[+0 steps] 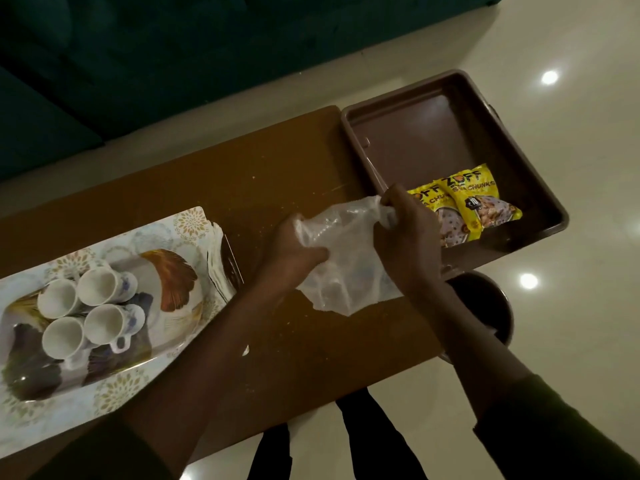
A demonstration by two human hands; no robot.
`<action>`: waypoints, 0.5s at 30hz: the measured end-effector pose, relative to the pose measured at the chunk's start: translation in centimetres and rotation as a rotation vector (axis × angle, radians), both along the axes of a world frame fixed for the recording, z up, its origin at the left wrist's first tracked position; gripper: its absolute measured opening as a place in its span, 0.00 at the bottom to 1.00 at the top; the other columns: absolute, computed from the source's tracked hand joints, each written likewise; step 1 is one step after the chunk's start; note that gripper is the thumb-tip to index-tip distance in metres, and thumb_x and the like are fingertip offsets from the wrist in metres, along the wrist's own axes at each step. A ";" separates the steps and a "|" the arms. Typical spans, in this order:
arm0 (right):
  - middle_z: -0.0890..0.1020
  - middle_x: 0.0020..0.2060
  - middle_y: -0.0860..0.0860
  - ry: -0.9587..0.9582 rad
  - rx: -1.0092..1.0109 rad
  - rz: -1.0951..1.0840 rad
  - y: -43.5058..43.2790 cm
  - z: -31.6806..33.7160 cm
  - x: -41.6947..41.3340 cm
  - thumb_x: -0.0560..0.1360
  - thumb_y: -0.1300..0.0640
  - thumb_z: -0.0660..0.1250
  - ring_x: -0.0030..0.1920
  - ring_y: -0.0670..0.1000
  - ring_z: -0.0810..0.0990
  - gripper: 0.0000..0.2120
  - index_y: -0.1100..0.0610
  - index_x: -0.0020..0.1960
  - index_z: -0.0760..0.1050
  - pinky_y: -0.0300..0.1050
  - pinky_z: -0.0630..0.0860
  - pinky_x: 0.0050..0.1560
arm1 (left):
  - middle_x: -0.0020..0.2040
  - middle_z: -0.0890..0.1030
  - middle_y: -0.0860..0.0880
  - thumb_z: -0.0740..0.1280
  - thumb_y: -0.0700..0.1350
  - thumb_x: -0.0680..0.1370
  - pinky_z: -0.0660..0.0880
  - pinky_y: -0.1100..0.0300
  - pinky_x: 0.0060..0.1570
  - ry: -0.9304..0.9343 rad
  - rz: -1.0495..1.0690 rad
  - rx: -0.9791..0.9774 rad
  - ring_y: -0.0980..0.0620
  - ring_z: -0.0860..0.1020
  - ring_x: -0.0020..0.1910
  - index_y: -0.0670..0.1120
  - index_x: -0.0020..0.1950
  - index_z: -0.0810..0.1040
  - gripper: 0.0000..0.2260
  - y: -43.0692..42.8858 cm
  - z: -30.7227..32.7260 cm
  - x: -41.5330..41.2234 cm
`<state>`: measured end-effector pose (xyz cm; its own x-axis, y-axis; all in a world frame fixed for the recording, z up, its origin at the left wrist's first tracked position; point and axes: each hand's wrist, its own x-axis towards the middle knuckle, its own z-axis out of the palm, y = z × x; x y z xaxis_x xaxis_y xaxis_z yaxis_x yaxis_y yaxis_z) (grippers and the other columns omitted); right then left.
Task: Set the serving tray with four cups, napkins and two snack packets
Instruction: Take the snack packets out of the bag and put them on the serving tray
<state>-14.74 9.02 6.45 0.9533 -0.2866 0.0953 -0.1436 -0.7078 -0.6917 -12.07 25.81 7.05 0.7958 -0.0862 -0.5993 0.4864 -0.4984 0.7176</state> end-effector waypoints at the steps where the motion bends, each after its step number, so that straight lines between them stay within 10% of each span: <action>1: 0.76 0.37 0.50 -0.005 -0.025 -0.001 0.5 0.0 -0.4 0.66 0.70 0.64 0.35 0.52 0.73 0.11 0.57 0.44 0.71 0.48 0.70 0.30 | 0.43 0.79 0.52 0.72 0.37 0.69 0.76 0.58 0.36 -0.098 -0.015 0.100 0.51 0.79 0.41 0.49 0.51 0.73 0.15 -0.6 0.0 0.1; 6: 0.74 0.42 0.48 -0.023 0.026 -0.018 3.2 0.8 -1.1 0.67 0.68 0.66 0.38 0.44 0.68 0.11 0.58 0.45 0.71 0.31 0.65 0.35 | 0.36 0.74 0.59 0.65 0.38 0.76 0.66 0.71 0.27 -0.290 -0.061 0.136 0.63 0.73 0.35 0.52 0.47 0.73 0.08 -2.5 -0.1 -0.2; 15: 0.77 0.46 0.55 0.067 -0.001 0.036 3.3 0.4 -2.0 0.69 0.71 0.64 0.42 0.53 0.75 0.10 0.62 0.49 0.76 0.43 0.71 0.36 | 0.44 0.86 0.55 0.66 0.51 0.75 0.80 0.60 0.38 0.162 0.134 -0.503 0.55 0.85 0.44 0.55 0.50 0.81 0.06 -2.6 -0.3 -1.8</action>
<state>-16.70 12.28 6.83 0.9672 -0.2519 0.0315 -0.1638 -0.7142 -0.6806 -13.87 23.22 6.71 0.7205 -0.2985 -0.6259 0.6461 -0.0390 0.7623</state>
